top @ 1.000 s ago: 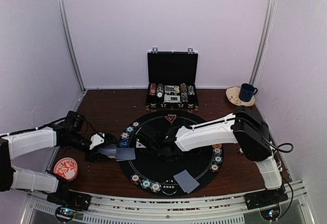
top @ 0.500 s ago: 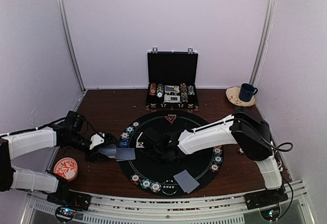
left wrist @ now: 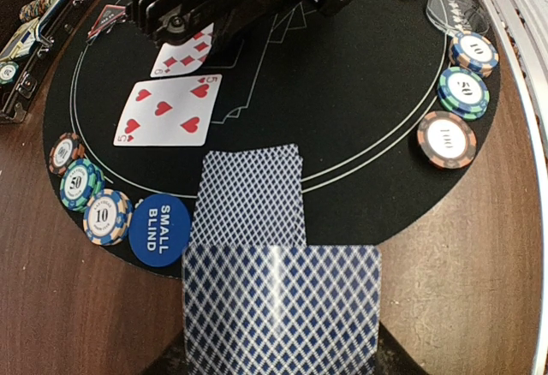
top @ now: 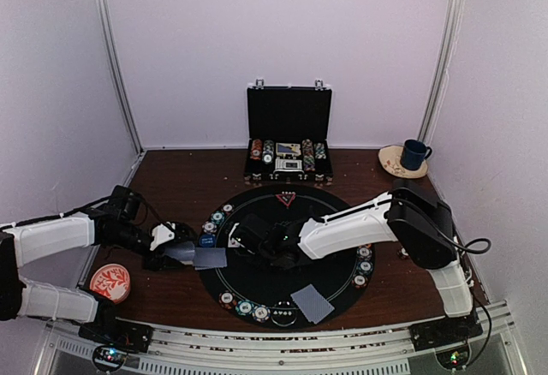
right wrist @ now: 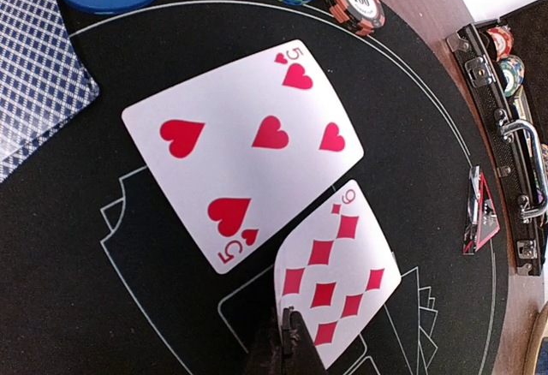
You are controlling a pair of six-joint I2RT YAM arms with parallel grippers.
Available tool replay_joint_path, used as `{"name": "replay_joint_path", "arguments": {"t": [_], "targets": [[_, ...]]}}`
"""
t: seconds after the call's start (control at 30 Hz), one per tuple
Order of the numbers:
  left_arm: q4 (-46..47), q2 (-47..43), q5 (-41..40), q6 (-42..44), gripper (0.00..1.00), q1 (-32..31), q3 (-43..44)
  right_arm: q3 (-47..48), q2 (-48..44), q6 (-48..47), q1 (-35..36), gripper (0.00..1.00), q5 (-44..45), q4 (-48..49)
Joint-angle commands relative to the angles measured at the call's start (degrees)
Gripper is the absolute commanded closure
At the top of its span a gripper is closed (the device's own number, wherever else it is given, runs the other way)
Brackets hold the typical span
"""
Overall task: Distribute texas hold em gaming equipment
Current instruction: Flop the poker card in the community card area.
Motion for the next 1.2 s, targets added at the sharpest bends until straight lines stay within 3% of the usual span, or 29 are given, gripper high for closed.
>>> {"name": "replay_joint_path", "arguments": {"t": [0.0, 1.0, 1.17], "targets": [[1.49, 0.31, 0.62, -0.42, 0.89, 0.24, 0.28, 0.33, 0.19, -1.13, -0.52, 1.00, 0.86, -0.58], [1.59, 0.34, 0.47, -0.63, 0.89, 0.27, 0.19, 1.06, 0.75, -1.73, -0.46, 0.98, -1.86, 0.04], [1.59, 0.47, 0.43, -0.59, 0.89, 0.26, 0.29, 1.07, 0.79, -1.70, -0.18, 0.91, -1.77, -0.29]]}}
